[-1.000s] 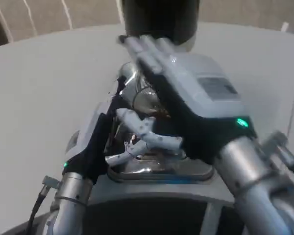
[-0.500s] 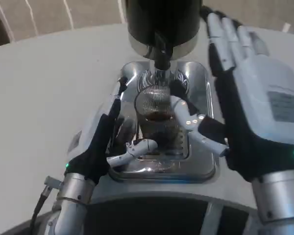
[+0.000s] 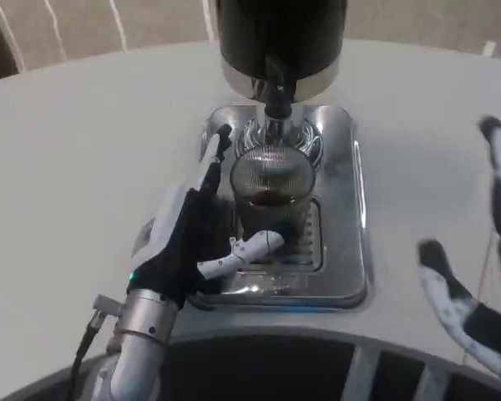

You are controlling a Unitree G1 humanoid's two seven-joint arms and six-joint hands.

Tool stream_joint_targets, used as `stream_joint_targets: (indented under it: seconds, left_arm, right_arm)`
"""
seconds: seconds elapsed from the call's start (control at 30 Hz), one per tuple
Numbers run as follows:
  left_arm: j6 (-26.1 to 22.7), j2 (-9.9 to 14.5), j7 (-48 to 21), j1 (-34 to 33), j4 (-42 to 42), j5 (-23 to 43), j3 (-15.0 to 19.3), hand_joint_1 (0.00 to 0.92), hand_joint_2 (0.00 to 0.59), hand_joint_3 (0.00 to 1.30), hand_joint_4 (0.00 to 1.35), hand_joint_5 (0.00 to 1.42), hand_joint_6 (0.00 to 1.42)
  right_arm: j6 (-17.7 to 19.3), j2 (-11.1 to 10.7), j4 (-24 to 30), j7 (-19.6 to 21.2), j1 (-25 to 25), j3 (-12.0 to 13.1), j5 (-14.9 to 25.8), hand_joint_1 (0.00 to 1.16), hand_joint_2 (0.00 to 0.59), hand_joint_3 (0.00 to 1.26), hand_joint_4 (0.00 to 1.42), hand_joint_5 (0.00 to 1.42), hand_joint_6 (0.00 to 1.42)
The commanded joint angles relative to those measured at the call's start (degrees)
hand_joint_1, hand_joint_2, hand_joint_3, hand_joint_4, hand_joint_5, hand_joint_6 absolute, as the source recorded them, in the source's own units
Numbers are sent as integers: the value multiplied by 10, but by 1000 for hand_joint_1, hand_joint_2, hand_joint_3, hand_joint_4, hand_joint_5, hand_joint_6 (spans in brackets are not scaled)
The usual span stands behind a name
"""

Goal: Grasp the cup under the faucet to collect the drink, then remove the cup.

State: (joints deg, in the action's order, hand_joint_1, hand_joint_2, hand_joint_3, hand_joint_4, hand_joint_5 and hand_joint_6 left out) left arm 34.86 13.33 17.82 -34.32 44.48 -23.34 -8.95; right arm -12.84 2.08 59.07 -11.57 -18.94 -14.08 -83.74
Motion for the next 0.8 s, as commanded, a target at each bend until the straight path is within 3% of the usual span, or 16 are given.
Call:
stream_joint_targets:
  seconds: [0.03, 0.33, 0.8]
  left_arm:
    - [7, -4, 8, -5, 14, -9, -9, 432, 69, 0, 0, 76, 107]
    - [4, -12, 20, -9, 23, -18, -17, 432, 70, 0, 0, 82, 109]
    - [6, -28, 38, -24, 42, -31, -28, 472, 73, 0, 0, 95, 115]
  right_arm:
    - [46, 2, 9, 35, -63, 17, -5, 537, 471, 0, 0, 0, 0]
    - [103, -13, -18, 60, -140, 39, 19, 557, 464, 0, 0, 0, 0]
    - [129, -28, -56, 106, -235, 76, 57, 548, 458, 0, 0, 0, 0]
